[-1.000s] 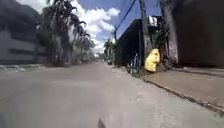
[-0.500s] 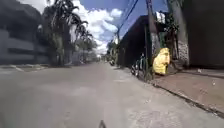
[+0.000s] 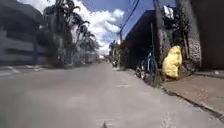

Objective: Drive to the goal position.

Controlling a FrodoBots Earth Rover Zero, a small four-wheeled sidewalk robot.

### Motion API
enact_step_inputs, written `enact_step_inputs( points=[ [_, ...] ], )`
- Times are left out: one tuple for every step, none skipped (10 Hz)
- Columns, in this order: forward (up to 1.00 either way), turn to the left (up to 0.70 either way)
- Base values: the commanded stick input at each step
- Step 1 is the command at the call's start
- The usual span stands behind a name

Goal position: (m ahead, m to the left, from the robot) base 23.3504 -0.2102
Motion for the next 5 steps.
enact_step_inputs(
  points=[
    [1.0, 0.0],
    [1.0, 0.0],
    [1.0, 0.0],
    [1.0, 0.0],
    [1.0, 0.0]
  ],
)
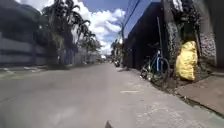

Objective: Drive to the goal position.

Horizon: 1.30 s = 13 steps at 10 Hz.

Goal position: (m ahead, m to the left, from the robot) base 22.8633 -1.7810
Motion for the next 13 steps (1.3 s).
enact_step_inputs(
  points=[
    [1.0, 0.0],
    [1.0, 0.0],
    [1.0, 0.0],
    [1.0, 0.0],
    [1.0, 0.0],
    [1.0, 0.0],
    [1.0, 0.0],
    [1.0, 0.0],
    [1.0, 0.0],
    [1.0, 0.0],
    [1.0, 0.0],
    [1.0, 0.0],
    [1.0, 0.0]
  ],
)
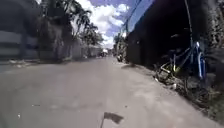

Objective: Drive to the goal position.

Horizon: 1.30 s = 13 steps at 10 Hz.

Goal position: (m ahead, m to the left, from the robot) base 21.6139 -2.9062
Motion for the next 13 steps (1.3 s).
enact_step_inputs(
  points=[
    [1.0, 0.0],
    [1.0, 0.0],
    [1.0, 0.0],
    [1.0, 0.0],
    [1.0, 0.0],
    [1.0, 0.0],
    [1.0, 0.0],
    [1.0, 0.0],
    [1.0, 0.0],
    [1.0, 0.0],
    [1.0, 0.0],
    [1.0, 0.0],
    [1.0, 0.0]
  ],
)
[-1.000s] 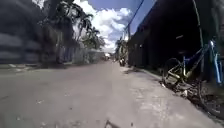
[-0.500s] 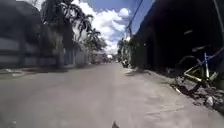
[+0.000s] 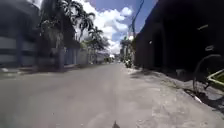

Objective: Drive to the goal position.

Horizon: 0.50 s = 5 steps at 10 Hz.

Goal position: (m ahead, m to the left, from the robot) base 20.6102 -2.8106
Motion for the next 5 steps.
enact_step_inputs(
  points=[
    [1.0, 0.0],
    [1.0, 0.0],
    [1.0, 0.0],
    [1.0, -0.15],
    [1.0, -0.38]
  ],
)
